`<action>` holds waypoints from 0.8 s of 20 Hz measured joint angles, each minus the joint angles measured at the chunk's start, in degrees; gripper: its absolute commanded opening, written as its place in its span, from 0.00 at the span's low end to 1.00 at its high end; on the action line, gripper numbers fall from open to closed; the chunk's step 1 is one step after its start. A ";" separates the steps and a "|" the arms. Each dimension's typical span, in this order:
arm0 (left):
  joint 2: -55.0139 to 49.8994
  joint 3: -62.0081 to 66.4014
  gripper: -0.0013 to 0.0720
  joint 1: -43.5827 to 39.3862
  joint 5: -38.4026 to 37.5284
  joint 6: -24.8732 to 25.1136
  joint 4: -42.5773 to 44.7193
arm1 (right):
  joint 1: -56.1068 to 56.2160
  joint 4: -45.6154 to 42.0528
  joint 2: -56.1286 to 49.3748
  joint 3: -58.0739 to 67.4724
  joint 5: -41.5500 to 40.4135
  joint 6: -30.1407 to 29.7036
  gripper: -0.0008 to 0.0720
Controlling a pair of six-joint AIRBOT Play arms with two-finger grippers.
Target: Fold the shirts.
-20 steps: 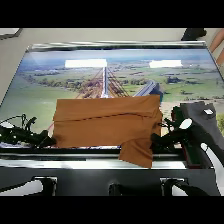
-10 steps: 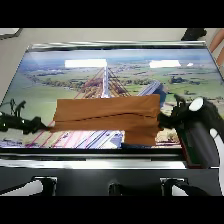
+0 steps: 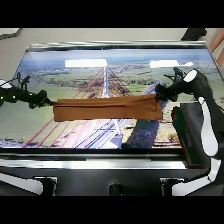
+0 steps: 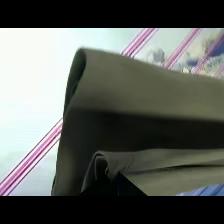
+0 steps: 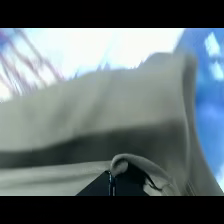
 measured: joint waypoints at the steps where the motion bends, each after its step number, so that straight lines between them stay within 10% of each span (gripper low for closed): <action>1: -2.16 1.77 0.05 -0.28 -0.22 -0.81 0.00 | 0.09 0.79 -1.55 0.96 -1.27 0.17 0.06; 6: -9.03 5.31 0.13 -1.27 -1.01 -2.62 0.04 | 0.13 4.74 -6.75 3.13 -4.20 0.61 0.07; 7: -9.62 5.62 0.39 -1.46 -1.05 -2.62 0.00 | 0.13 5.22 -7.21 3.23 -4.17 0.72 0.25; 8: -10.03 5.95 0.73 -1.62 -1.09 -2.64 -0.11 | 0.13 5.64 -7.43 3.37 -4.17 0.76 0.70; 9: -10.34 6.51 0.87 -1.60 -1.57 -2.73 -0.37 | -0.02 6.05 -7.34 3.65 -4.09 0.74 0.99; 16: -6.78 12.55 0.85 2.49 -6.97 -2.89 -0.76 | -6.78 0.72 -4.00 6.34 6.54 -3.67 1.00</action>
